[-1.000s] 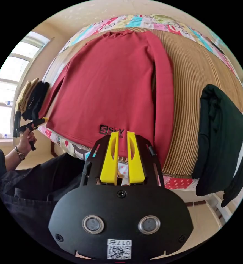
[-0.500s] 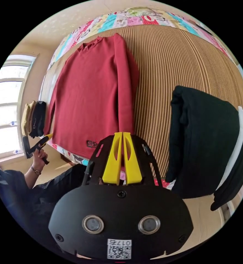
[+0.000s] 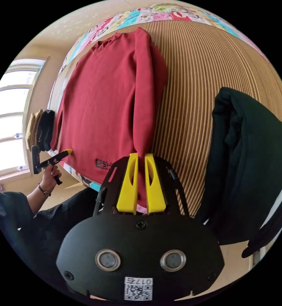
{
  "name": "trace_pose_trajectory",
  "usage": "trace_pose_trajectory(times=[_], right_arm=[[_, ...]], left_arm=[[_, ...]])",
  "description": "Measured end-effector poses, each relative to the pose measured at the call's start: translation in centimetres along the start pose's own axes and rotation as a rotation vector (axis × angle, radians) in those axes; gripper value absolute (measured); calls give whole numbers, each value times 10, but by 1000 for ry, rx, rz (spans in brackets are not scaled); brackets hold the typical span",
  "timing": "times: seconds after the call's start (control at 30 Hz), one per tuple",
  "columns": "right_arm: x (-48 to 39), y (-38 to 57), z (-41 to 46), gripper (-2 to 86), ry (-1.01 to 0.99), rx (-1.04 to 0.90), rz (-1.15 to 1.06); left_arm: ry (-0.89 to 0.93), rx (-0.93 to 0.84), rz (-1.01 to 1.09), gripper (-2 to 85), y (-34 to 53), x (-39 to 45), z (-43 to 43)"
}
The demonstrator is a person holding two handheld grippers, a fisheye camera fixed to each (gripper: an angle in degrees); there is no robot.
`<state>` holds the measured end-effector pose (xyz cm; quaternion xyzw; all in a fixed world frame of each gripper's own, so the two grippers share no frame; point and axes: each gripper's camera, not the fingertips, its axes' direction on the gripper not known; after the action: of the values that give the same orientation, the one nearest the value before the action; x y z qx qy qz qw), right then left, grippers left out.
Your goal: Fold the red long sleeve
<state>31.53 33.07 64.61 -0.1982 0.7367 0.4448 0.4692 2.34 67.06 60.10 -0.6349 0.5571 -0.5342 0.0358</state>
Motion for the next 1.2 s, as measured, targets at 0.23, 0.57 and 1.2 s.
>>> trace_pose_trajectory(times=[0.23,0.57,1.2], right_arm=[[73,-47,-194,34,257,154,-63],[92,-55,-168,28,342,330,119],[-54,-94,28,38,-317,258,169]], left_arm=[[-39,14,-23,13,2,-5,-36],[132,78,-125,47,5,-42,-106],[903,658,-1269,88,49,-278,-237]])
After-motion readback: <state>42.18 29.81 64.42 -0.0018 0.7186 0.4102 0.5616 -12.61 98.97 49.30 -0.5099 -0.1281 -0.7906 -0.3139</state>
